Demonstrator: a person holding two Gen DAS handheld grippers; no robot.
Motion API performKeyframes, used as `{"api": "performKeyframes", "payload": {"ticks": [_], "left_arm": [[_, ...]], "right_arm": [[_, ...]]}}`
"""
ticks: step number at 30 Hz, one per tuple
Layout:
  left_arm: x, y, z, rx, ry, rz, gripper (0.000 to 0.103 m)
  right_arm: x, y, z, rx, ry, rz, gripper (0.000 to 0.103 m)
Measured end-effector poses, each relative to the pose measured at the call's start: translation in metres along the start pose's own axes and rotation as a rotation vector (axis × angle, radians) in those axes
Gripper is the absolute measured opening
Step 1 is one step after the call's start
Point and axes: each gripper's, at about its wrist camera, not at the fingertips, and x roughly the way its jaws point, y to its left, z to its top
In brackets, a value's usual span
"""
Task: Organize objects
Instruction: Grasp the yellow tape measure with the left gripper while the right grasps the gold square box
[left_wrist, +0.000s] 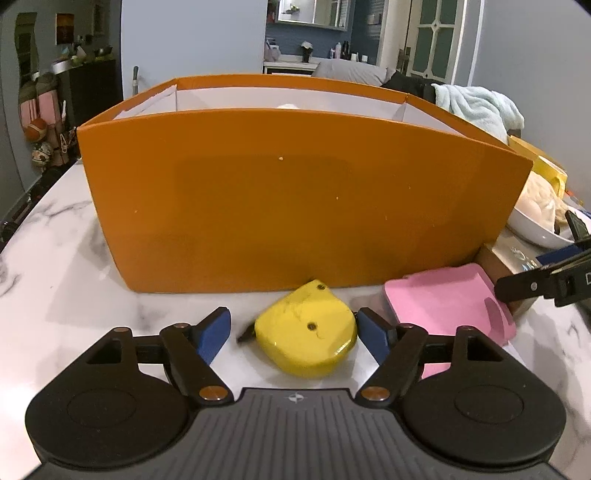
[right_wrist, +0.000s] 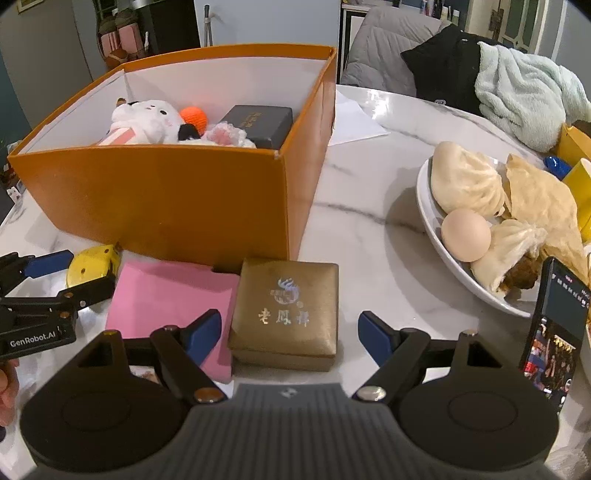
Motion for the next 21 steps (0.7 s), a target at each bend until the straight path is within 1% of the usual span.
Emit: {"api": "performKeyframes", "payload": {"ticks": [7, 12, 14, 16, 21], "left_arm": [[0.002, 0.0, -0.002, -0.007, -0.033, 0.008, 0.088], [-0.001, -0.007, -0.01, 0.097, -0.046, 0.017, 0.087], [-0.003, -0.006, -0.012, 0.107, -0.052, 0.002, 0.084], [-0.005, -0.005, -0.012, 0.116, -0.057, -0.001, 0.074], [-0.009, -0.006, -0.012, 0.132, -0.051, -0.002, 0.073]], "right_arm": [[0.01, -0.004, 0.002, 0.034, 0.005, 0.01, 0.082], [0.011, -0.007, 0.003, 0.047, 0.021, 0.029, 0.082], [0.01, -0.009, 0.003, 0.047, 0.034, 0.042, 0.082], [0.01, -0.012, 0.001, 0.046, 0.036, 0.043, 0.082], [0.009, -0.016, -0.001, 0.057, 0.042, 0.052, 0.08]]}}
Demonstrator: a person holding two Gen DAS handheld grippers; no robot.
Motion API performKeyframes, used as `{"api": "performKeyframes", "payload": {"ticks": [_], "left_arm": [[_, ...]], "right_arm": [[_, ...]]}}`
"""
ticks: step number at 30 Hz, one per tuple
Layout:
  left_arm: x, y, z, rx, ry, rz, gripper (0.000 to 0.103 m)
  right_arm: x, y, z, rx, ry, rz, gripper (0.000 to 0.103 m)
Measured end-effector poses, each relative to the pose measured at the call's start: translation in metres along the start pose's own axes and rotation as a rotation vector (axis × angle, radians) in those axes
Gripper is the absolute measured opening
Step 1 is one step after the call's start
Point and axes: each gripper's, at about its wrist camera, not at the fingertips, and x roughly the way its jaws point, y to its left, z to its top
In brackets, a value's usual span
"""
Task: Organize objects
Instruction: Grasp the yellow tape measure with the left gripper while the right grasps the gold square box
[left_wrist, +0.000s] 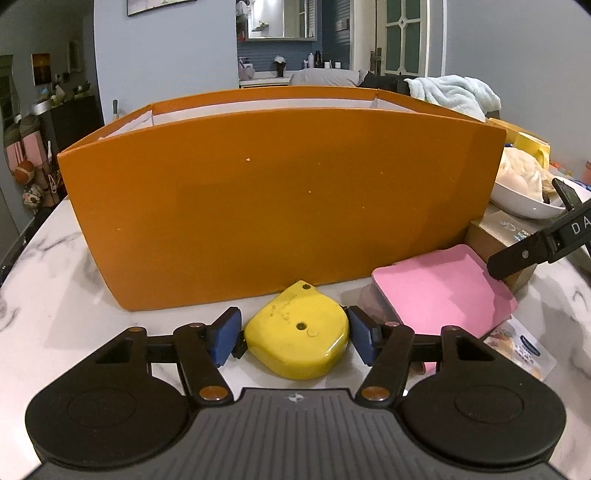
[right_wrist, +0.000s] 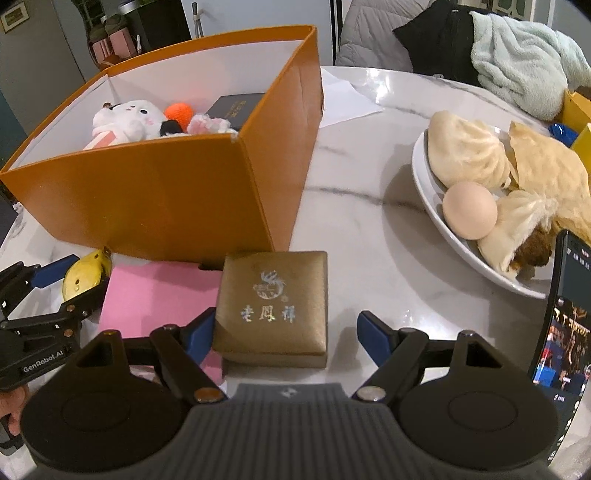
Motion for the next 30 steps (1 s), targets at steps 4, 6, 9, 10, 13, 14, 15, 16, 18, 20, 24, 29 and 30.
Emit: {"api": "performKeyframes", "payload": {"ticks": [4, 6, 9, 10, 13, 14, 15, 16, 18, 20, 24, 29, 30], "left_arm": [[-0.001, -0.003, 0.0, 0.017, 0.004, 0.0, 0.071], [-0.004, -0.004, -0.001, 0.019, 0.009, -0.001, 0.071], [-0.006, -0.002, -0.001, 0.012, 0.016, -0.002, 0.071], [-0.007, -0.001, -0.002, 0.009, 0.018, -0.002, 0.071], [-0.01, 0.003, -0.003, -0.003, 0.025, -0.004, 0.071], [-0.011, 0.004, -0.003, -0.01, 0.028, -0.006, 0.071], [-0.012, 0.005, -0.004, -0.016, 0.03, -0.007, 0.071], [-0.013, 0.007, -0.004, -0.021, 0.032, -0.008, 0.071], [-0.015, 0.009, -0.005, -0.025, 0.035, -0.008, 0.071], [-0.017, 0.01, -0.005, -0.026, 0.036, -0.006, 0.071], [-0.024, 0.013, -0.003, -0.038, 0.03, -0.01, 0.071], [-0.033, 0.013, 0.001, -0.038, 0.013, -0.014, 0.071], [-0.034, 0.013, 0.002, -0.036, 0.01, -0.015, 0.071]], "right_arm": [[-0.003, 0.0, -0.001, 0.001, 0.003, 0.033, 0.064], [-0.004, 0.002, -0.001, -0.011, 0.005, 0.023, 0.064], [-0.005, 0.002, -0.001, -0.008, 0.01, 0.024, 0.063], [-0.006, 0.002, -0.002, -0.011, 0.011, 0.022, 0.063], [-0.009, 0.002, -0.002, -0.017, 0.014, 0.014, 0.063], [-0.01, 0.001, -0.002, -0.016, 0.014, 0.016, 0.063], [-0.012, 0.001, -0.002, -0.014, 0.012, 0.018, 0.063], [-0.014, 0.001, -0.002, -0.014, 0.008, 0.018, 0.063], [-0.018, -0.001, -0.001, -0.01, 0.002, 0.022, 0.062], [-0.022, -0.002, -0.001, -0.008, 0.001, 0.024, 0.062], [-0.028, -0.003, -0.002, -0.009, 0.008, 0.025, 0.062], [-0.04, -0.004, -0.002, -0.005, 0.004, 0.041, 0.062], [-0.043, -0.005, -0.001, -0.002, 0.003, 0.044, 0.062]]}}
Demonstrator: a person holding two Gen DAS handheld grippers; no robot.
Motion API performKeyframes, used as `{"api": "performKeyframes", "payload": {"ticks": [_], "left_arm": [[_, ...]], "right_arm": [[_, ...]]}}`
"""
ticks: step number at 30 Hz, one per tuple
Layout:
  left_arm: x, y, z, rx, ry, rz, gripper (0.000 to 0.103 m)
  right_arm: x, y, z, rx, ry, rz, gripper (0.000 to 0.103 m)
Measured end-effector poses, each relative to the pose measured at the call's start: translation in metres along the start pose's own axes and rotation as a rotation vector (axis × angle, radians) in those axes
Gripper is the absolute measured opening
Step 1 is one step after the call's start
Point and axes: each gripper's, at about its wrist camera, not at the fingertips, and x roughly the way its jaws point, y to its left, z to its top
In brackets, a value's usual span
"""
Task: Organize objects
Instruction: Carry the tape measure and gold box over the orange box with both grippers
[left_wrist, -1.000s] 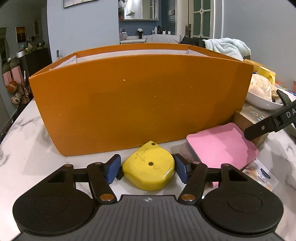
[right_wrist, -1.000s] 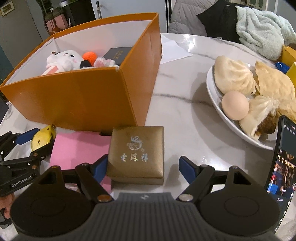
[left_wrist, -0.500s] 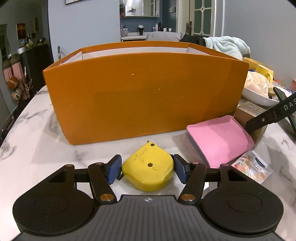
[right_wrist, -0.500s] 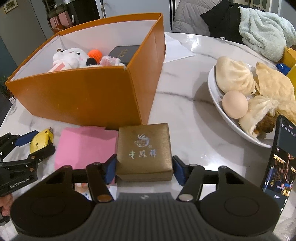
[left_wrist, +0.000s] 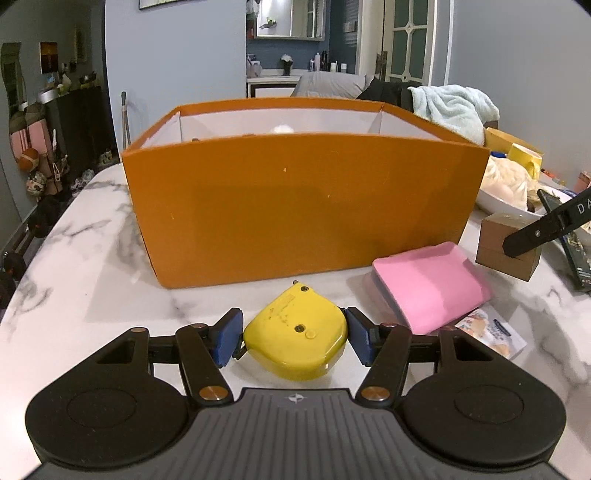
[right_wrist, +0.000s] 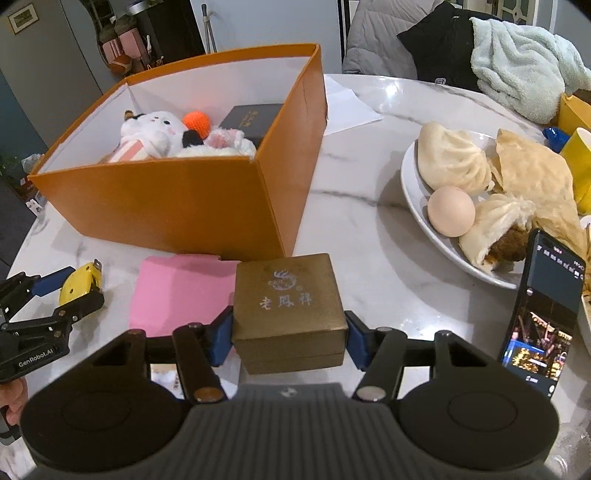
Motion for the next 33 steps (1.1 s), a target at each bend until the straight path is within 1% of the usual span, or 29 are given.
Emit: {"api": "performKeyframes", "payload": {"ticks": [6, 12, 15, 19, 24, 29, 33], "left_arm": [[-0.014, 0.001, 0.007, 0.006, -0.035, -0.014, 0.071], [-0.039, 0.002, 0.031, -0.02, -0.11, -0.041, 0.071], [-0.05, -0.002, 0.045, -0.007, -0.143, -0.055, 0.071], [-0.058, -0.004, 0.065, 0.014, -0.163, -0.069, 0.071], [-0.055, 0.004, 0.094, 0.036, -0.16, -0.052, 0.071], [-0.034, 0.017, 0.121, 0.063, -0.114, 0.0, 0.071], [-0.017, 0.028, 0.136, 0.074, -0.072, 0.029, 0.071]], "right_arm": [[-0.024, -0.002, 0.004, 0.019, -0.018, 0.04, 0.062], [-0.052, -0.004, 0.013, 0.043, -0.074, 0.082, 0.062], [-0.064, -0.003, 0.019, 0.05, -0.101, 0.107, 0.062], [-0.076, 0.004, 0.03, 0.042, -0.138, 0.127, 0.062], [-0.089, 0.02, 0.048, 0.015, -0.189, 0.146, 0.062], [-0.093, 0.04, 0.072, -0.023, -0.227, 0.158, 0.062], [-0.085, 0.055, 0.093, -0.057, -0.241, 0.143, 0.062]]}}
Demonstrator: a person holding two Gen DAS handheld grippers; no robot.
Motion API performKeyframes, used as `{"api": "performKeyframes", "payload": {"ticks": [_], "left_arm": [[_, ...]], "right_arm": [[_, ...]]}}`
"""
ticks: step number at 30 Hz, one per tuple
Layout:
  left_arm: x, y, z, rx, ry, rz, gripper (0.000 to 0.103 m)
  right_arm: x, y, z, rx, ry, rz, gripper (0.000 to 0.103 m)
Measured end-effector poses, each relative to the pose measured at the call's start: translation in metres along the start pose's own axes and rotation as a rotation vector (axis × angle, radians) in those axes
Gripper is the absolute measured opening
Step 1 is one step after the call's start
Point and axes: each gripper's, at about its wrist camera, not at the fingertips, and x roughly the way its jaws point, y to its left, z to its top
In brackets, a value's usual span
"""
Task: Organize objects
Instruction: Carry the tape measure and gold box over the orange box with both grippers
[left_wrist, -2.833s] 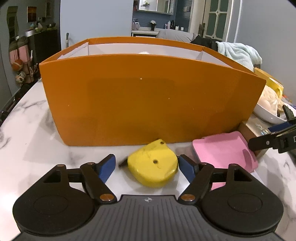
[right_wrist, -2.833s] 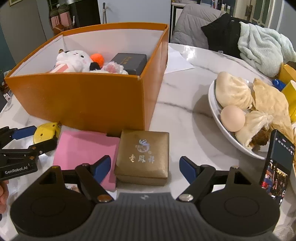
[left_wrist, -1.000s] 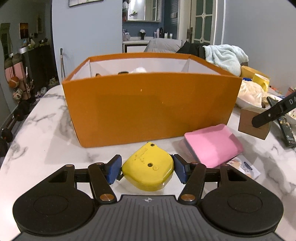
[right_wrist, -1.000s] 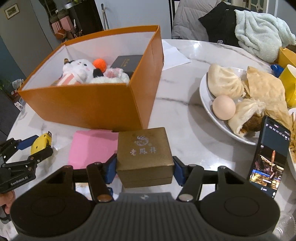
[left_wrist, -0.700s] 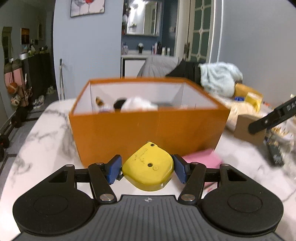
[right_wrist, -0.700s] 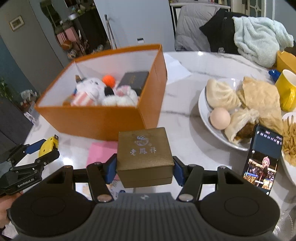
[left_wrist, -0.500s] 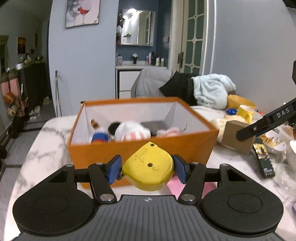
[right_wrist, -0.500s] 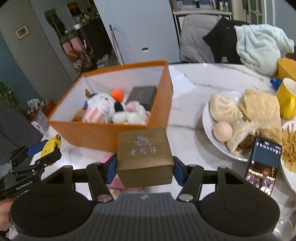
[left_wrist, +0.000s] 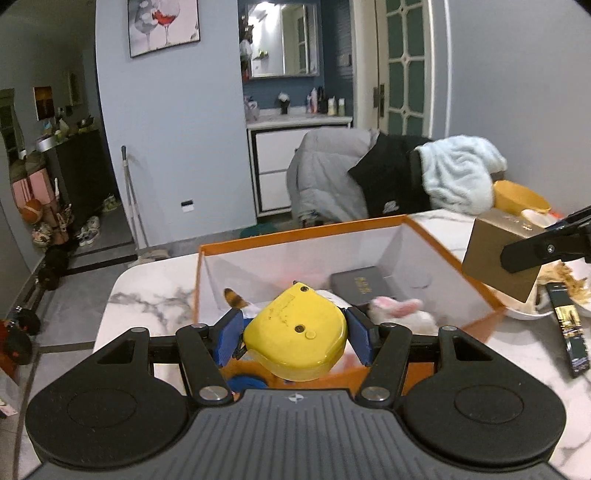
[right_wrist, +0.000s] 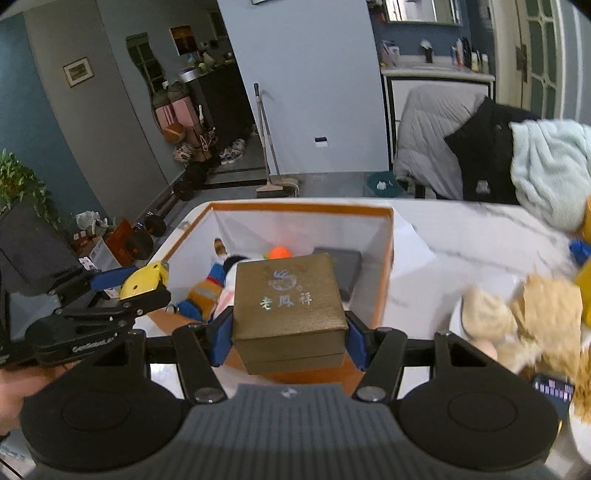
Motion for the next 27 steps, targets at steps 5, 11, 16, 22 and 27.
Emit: {"api": "performKeyframes", "payload": {"ticks": [5, 11, 16, 22, 27], "left_arm": [[0.019, 0.004, 0.008, 0.03, 0.039, 0.022, 0.071], [0.045, 0.013, 0.004, 0.003, 0.114, 0.02, 0.071], [0.063, 0.017, 0.003, 0.011, 0.156, 0.042, 0.071], [0.082, 0.02, -0.001, 0.014, 0.227, 0.052, 0.071], [0.09, 0.015, -0.003, 0.051, 0.254, 0.058, 0.071]], "right_arm": [[0.03, 0.001, 0.017, -0.005, 0.014, -0.02, 0.062], [0.076, -0.003, 0.031, -0.005, 0.046, -0.06, 0.062], [0.11, -0.004, 0.037, -0.01, 0.071, -0.084, 0.062], [0.141, -0.005, 0.047, -0.013, 0.087, -0.113, 0.062], [0.164, -0.003, 0.054, -0.03, 0.107, -0.142, 0.062]]}}
